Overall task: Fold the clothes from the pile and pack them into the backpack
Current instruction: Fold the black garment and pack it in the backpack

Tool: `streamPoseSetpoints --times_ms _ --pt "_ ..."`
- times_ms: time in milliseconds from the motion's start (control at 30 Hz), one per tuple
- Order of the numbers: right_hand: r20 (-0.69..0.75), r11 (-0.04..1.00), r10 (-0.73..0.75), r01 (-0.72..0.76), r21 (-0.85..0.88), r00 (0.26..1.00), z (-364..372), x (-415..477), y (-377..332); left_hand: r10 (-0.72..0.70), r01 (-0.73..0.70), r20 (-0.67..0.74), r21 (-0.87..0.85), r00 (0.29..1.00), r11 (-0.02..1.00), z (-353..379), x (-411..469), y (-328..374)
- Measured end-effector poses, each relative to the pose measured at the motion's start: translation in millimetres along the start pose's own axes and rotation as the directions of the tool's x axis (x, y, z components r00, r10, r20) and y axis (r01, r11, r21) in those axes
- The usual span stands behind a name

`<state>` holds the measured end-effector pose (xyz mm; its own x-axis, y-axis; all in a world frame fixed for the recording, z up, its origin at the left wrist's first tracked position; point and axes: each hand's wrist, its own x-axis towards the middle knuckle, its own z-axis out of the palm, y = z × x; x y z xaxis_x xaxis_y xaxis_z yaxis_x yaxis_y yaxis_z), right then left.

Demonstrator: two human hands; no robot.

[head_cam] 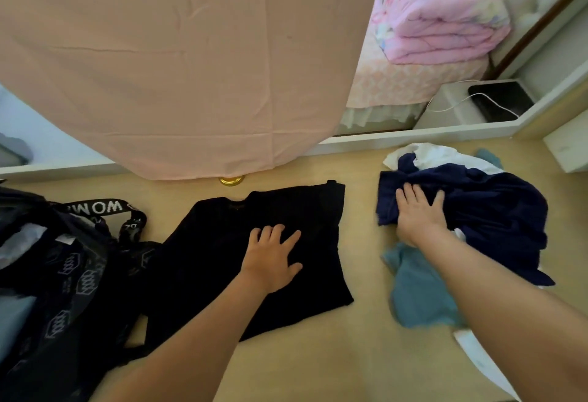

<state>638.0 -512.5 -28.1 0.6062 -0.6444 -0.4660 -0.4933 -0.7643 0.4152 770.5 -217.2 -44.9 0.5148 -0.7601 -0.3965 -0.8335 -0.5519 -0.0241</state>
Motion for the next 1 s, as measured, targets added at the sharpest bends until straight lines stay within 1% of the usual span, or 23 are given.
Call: streamPoseSetpoints --times_ms 67,100,133,167,200,233,267,333,400,433,500,533,567,600,633,667,733,800,833,900,933,967,1000 --pt "-0.154 0.997 -0.059 0.052 -0.053 0.986 -8.1 -2.1 -3.6 -0.037 0.034 -0.082 -0.035 0.996 0.999 -4.1 4.0 8.3" --pt "-0.246 0.994 -0.111 0.111 -0.014 0.963 -14.7 -3.3 -11.7 -0.062 0.053 -0.134 -0.064 0.989 0.997 -8.9 7.9 12.0" --pt "-0.312 0.981 -0.148 0.179 0.072 0.938 -22.5 -3.8 -22.3 -0.08 0.064 -0.169 -0.095 0.982 0.993 -14.5 13.0 14.7" --pt "-0.338 0.948 -0.16 0.239 0.208 0.928 -30.6 -3.3 -34.3 -0.085 0.062 -0.177 -0.128 0.981 0.99 -19.2 18.3 16.1" --pt "-0.314 0.896 -0.152 0.265 0.357 0.937 -38.1 -1.8 -46.7 -0.074 0.046 -0.172 -0.163 0.982 0.986 -23.2 23.7 16.8" --pt "-0.25 0.848 -0.14 0.247 0.469 0.958 -43.5 1.6 -58.4 -0.056 0.022 -0.164 -0.2 0.985 0.98 -27.0 29.5 17.3" --pt "-0.186 0.819 -0.125 0.208 0.535 0.974 -47.1 5.6 -67.6 -0.039 -0.002 -0.163 -0.241 0.986 0.971 -31.3 34.9 17.7" --pt "-0.099 0.829 -0.125 0.159 0.536 0.987 -50.9 14.6 -78.7 -0.02 -0.039 -0.18 -0.318 0.983 0.947 -39.5 44.2 18.0" --pt "-0.058 0.837 -0.154 0.162 0.522 0.986 -52.6 18.5 -82.8 -0.009 -0.072 -0.194 -0.404 0.981 0.912 -45.2 52.8 15.9" --pt "-0.074 0.832 -0.164 0.178 0.526 0.984 -53.3 18.3 -84.0 -0.003 -0.085 -0.195 -0.444 0.981 0.892 -47.6 56.8 14.3" --pt "-0.222 0.792 -0.197 0.288 0.538 0.955 -54.3 15.7 -85.7 0.006 -0.101 -0.185 -0.51 0.983 0.854 -54.8 64.4 10.1" --pt "-0.304 0.729 -0.214 0.359 0.582 0.928 -55.1 14.0 -85.8 0.012 -0.104 -0.17 -0.541 0.985 0.834 -59.5 68.2 8.4" --pt "-0.339 0.615 -0.217 0.398 0.681 0.915 -58.2 10.0 -85.5 0.023 -0.104 -0.147 -0.576 0.989 0.811 -63.7 71.4 7.0" --pt "-0.335 0.451 -0.217 0.398 0.799 0.917 -61.9 6.0 -86.4 0.039 -0.102 -0.114 -0.615 0.993 0.782 -68.1 73.6 5.9" --pt "-0.312 0.28 -0.205 0.362 0.889 0.927 -66.6 2.1 -87.4 0.057 -0.096 -0.081 -0.651 0.995 0.753 -72.2 75.5 4.2" --pt "-0.295 0.141 -0.177 0.321 0.937 0.939 -70.7 0.5 -87.7 0.073 -0.094 -0.059 -0.677 0.996 0.73 -75.6 77.4 1.5" --pt "-0.249 -0.016 -0.155 0.25 0.968 0.956 -77.9 -3.1 -87.8 0.089 -0.107 -0.062 -0.69 0.994 0.716 -81.0 79.3 -5.8" --pt "-0.19 -0.088 -0.277 0.172 0.981 0.942 -81.1 -6.0 -84.4 0.07 -0.101 -0.073 -0.692 0.995 0.715 -85.2 76.4 -12.0" --pt "-0.143 -0.086 -0.364 0.119 0.989 0.921 -81.3 -7.6 -81.0 0.044 -0.075 -0.061 -0.71 0.997 0.7 -86.3 74.8 -14.8" --pt "-0.022 -0.004 -0.497 0.023 1.0 0.867 -76.4 -9.3 -73.4 -0.031 0.0 -0.025 -0.776 0.999 0.631 -87.1 72.8 -18.1" --pt "0.021 0.048 -0.519 0.005 0.999 0.855 -72.5 -9.3 -69.2 -0.07 0.028 -0.016 -0.808 0.997 0.589 -86.7 73.0 -18.9" --pt "0.051 0.1 -0.5 -0.001 0.995 0.865 -68.7 -9.5 -64.7 -0.097 0.039 -0.019 -0.826 0.995 0.563 -86.3 72.6 -18.1" --pt "0.076 0.153 -0.423 -0.011 0.988 0.903 -65.6 -9.2 -60.2 -0.11 0.028 -0.04 -0.831 0.993 0.555 -85.4 71.3 -16.2"
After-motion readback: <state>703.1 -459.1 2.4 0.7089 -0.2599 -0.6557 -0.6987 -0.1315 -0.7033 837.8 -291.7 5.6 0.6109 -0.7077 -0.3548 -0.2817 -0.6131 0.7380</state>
